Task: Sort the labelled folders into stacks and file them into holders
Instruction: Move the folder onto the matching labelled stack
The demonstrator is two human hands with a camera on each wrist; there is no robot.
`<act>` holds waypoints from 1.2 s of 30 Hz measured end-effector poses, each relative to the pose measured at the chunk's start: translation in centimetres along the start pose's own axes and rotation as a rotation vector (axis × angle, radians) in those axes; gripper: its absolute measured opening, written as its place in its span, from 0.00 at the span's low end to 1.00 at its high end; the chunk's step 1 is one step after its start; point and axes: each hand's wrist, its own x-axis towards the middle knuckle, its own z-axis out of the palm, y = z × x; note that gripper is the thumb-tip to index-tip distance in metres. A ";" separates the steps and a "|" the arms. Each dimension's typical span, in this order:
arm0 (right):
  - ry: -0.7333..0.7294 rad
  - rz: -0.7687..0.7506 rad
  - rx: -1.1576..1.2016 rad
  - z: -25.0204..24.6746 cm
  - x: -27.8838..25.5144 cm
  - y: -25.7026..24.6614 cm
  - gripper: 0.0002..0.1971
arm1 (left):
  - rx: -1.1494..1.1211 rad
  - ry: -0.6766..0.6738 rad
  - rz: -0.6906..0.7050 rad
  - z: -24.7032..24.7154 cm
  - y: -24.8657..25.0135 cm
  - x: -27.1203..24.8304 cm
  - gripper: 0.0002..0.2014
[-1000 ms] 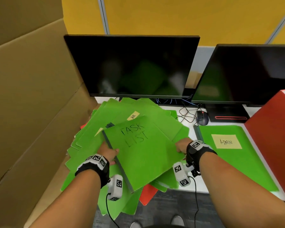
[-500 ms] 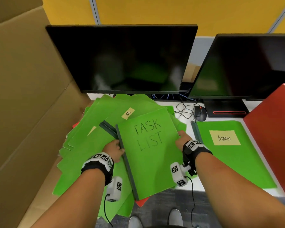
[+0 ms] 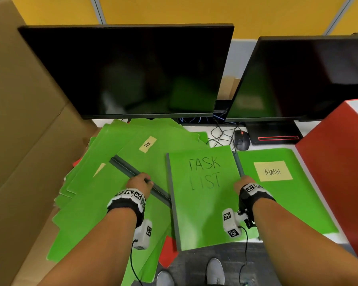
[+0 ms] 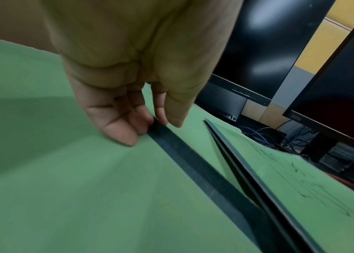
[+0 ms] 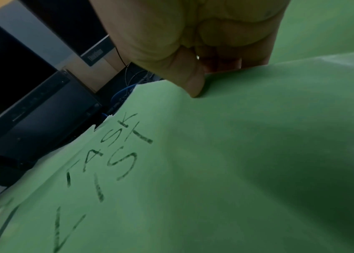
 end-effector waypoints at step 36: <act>-0.092 -0.296 -0.494 2.5 1.0 -0.1 0.43 | -0.227 0.261 -0.094 -3.5 1.8 -1.4 0.09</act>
